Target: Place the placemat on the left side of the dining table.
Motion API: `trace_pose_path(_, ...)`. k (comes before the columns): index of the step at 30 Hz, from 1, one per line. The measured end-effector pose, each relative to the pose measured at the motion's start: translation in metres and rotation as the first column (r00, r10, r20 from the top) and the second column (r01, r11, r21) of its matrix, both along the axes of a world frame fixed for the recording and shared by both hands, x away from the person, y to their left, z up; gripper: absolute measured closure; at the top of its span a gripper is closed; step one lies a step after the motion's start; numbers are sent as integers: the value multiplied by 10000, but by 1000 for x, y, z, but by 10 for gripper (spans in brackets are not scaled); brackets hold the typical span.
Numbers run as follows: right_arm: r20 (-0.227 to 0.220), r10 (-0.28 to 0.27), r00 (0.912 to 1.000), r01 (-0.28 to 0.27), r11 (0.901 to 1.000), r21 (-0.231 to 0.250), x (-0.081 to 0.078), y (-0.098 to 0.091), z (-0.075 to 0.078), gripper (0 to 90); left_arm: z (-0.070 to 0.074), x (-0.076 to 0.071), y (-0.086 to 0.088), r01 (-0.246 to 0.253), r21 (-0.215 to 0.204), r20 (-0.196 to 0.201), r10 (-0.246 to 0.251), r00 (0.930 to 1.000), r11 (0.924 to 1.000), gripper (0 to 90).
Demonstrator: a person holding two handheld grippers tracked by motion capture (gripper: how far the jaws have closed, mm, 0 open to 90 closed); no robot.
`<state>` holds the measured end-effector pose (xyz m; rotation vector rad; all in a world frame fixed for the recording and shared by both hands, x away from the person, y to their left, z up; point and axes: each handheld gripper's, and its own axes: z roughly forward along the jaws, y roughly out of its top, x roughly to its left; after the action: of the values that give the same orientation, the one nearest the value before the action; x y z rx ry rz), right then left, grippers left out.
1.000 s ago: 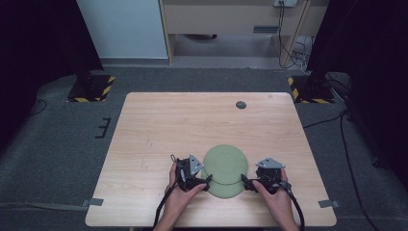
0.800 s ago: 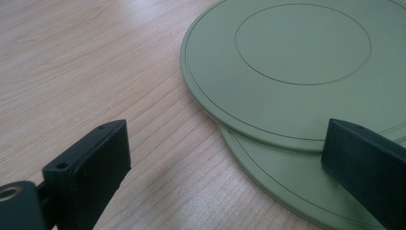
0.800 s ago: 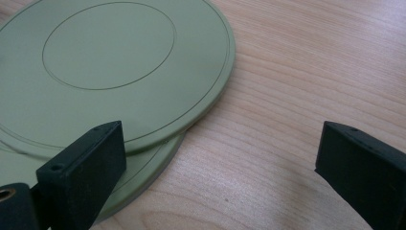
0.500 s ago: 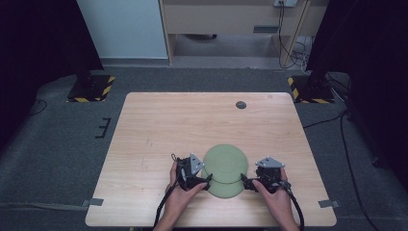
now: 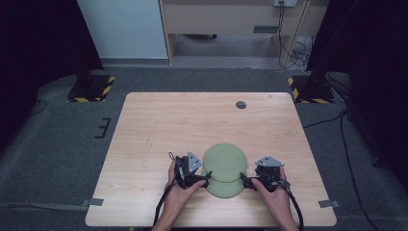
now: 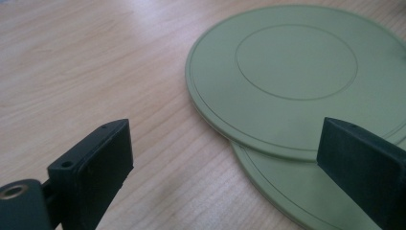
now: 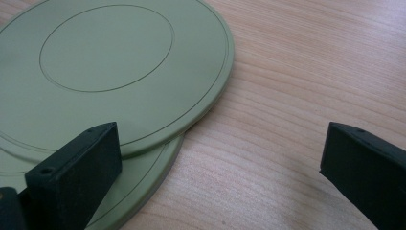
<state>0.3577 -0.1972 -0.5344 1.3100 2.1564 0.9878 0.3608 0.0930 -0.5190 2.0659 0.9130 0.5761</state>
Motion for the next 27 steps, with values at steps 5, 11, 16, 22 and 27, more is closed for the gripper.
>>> trace_pose_path(5,-26,-32,10000,32,10000,64,2,1,0,6,5,14,1,27,-492,-427,-48,9991,9988,53)
trace_pose_path(11,-19,-11,10000,11,10000,90,3,0,-1,7,4,30,-11,404,-434,-960,-444,9944,9982,57)
trace_pose_path(16,33,-6,10000,5,10000,60,4,1,-1,7,-4,45,-17,331,-498,-1496,-402,9879,9982,58)
trace_pose_path(22,48,-33,10000,33,10000,87,4,2,-2,7,-11,51,-16,202,-702,-1984,-338,9795,9973,45)
trace_pose_path(27,72,-48,10000,48,10000,66,4,2,-2,7,-14,55,-14,54,-1186,-2466,-348,9685,9929,47)
